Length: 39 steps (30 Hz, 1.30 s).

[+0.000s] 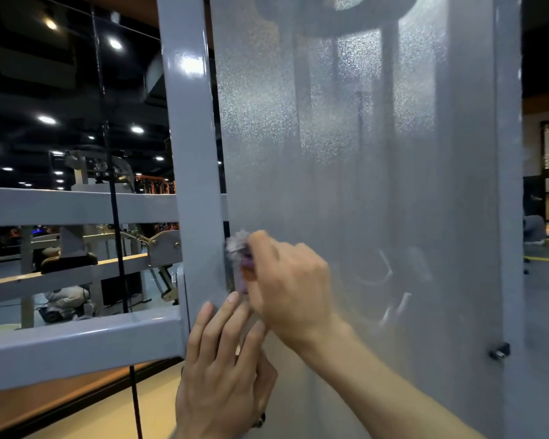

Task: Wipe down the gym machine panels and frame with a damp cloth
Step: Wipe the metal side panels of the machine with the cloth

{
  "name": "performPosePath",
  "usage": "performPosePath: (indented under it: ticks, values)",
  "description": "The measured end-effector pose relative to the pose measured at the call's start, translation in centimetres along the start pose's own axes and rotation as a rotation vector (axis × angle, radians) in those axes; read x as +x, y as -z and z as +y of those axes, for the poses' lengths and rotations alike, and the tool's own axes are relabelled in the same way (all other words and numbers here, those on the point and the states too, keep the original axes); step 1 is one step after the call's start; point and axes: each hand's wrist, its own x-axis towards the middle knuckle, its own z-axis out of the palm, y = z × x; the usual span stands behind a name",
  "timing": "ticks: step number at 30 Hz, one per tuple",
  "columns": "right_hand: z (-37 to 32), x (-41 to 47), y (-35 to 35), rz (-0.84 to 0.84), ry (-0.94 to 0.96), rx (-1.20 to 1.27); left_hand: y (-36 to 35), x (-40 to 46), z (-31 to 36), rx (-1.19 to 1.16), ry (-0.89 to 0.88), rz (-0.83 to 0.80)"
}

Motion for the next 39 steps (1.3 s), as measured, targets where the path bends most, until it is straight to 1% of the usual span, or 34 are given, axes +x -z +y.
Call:
performPosePath:
  ticks: [2, 4, 8, 10, 11, 14, 17, 19, 21, 23, 25, 27, 29, 31, 33, 35, 37, 39]
  values:
    - [-0.6, 0.2, -0.5, -0.02, 0.07, -0.018, 0.0, 0.0, 0.0, 0.011, 0.003, 0.006]
    - [1.2, -0.2, 0.2, -0.027, 0.067, -0.019, 0.1, 0.1, 0.0, 0.007, -0.002, 0.006]
    - [5.9, -1.5, 2.6, -0.008, -0.079, -0.096, 0.2, 0.2, 0.1, 0.002, -0.006, -0.009]
    - [5.6, -1.4, 2.7, -0.004, -0.145, -0.08, 0.1, 0.2, 0.2, 0.005, -0.006, -0.009]
    - [4.9, -1.1, 2.4, -0.012, -0.149, -0.057, 0.0, 0.2, 0.2, 0.007, -0.004, -0.003]
    - [2.3, -0.7, 0.8, -0.062, -0.067, -0.013, 0.0, 0.1, 0.1, 0.003, -0.004, -0.004]
    - [3.5, -0.8, 1.1, -0.079, -0.021, -0.022, 0.0, 0.1, 0.1, -0.004, -0.005, 0.004]
    - [5.8, -1.3, 2.2, -0.058, -0.055, -0.074, 0.1, 0.2, 0.1, 0.0, -0.004, 0.006]
    - [7.8, -1.8, 3.3, -0.038, -0.14, -0.115, 0.1, 0.2, 0.1, 0.007, -0.006, -0.011]
    - [7.7, -1.7, 3.6, -0.023, -0.207, -0.104, 0.1, 0.2, 0.1, 0.011, -0.007, -0.019]
    - [6.0, -1.4, 2.7, -0.029, -0.181, -0.072, 0.1, 0.2, 0.1, 0.02, -0.003, -0.009]
    - [4.1, -1.2, 1.6, -0.056, -0.092, -0.029, 0.2, 0.2, 0.2, 0.029, 0.001, -0.005]
    - [4.2, -1.4, 1.3, -0.071, -0.034, -0.025, 0.2, 0.2, 0.2, 0.039, -0.006, -0.012]
    - [6.2, -1.8, 2.2, -0.056, -0.048, -0.069, 0.2, 0.3, 0.0, 0.055, -0.011, -0.023]
    - [8.8, -2.5, 3.5, -0.014, -0.116, -0.14, 0.3, 0.3, 0.1, 0.069, -0.016, -0.032]
    - [10.1, -2.9, 4.4, 0.008, -0.192, -0.146, 0.4, 0.4, 0.1, 0.08, -0.019, -0.041]
    - [9.5, -2.7, 4.2, -0.004, -0.193, -0.123, 0.5, 0.5, 0.1, 0.094, -0.021, -0.048]
    - [7.9, -2.4, 3.3, -0.039, -0.14, -0.078, 0.6, 0.5, 0.2, 0.109, -0.02, -0.058]
